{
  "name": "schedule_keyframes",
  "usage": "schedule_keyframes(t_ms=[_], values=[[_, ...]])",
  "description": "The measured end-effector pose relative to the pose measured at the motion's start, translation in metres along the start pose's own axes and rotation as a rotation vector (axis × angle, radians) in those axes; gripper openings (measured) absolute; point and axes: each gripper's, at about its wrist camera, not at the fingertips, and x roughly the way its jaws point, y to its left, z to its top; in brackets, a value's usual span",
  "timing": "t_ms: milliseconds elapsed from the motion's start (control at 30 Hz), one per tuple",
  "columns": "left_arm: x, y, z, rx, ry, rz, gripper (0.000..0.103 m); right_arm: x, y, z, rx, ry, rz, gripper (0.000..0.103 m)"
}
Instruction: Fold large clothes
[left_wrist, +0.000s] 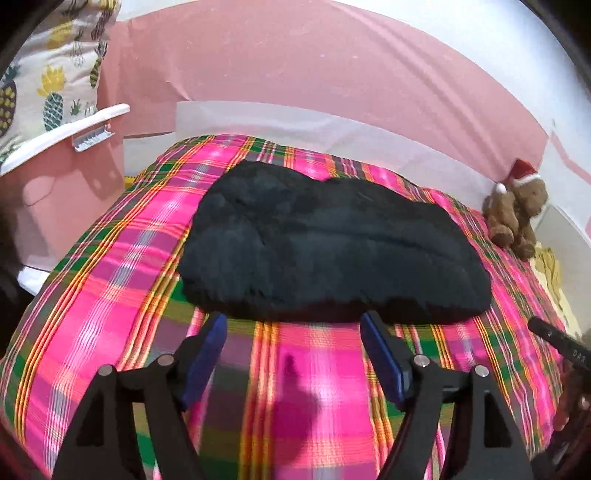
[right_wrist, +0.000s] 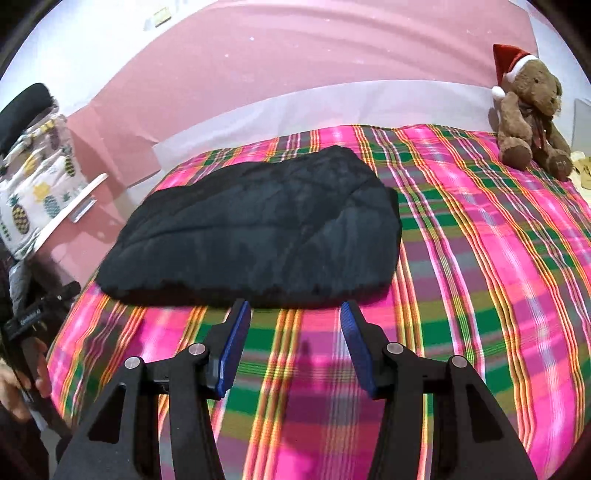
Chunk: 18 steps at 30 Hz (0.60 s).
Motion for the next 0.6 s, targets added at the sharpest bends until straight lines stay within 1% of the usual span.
schedule_keyframes(t_ms=[67,133,333,433,600], values=[[-0.019,-0.012,-0.014,0.017,-0.009,0.001,0.08,-0.018,0.008,-0.011,-0.016,-0.008,-0.011,0.052],[-0.035,-0.023,-0.027,0.037,-0.008,0.008,0.086,-0.035,0.016,-0.023,-0.033,-0.021,-0.027,0.052],[-0.072,-0.042,-0.057,0.044,-0.021,0.01,0.089,-0.068,0.033,-0.05,-0.061,-0.036,-0.06,0.054],[-0.086,-0.05,-0.07,0.054,-0.021,0.023,0.089,-0.081,0.042,-0.064,-0.07,-0.042,-0.072,0.054],[-0.098,-0.057,-0.082,0.065,-0.012,0.027,0.089,-0.097,0.057,-0.081,-0.112,-0.047,-0.089,0.055]])
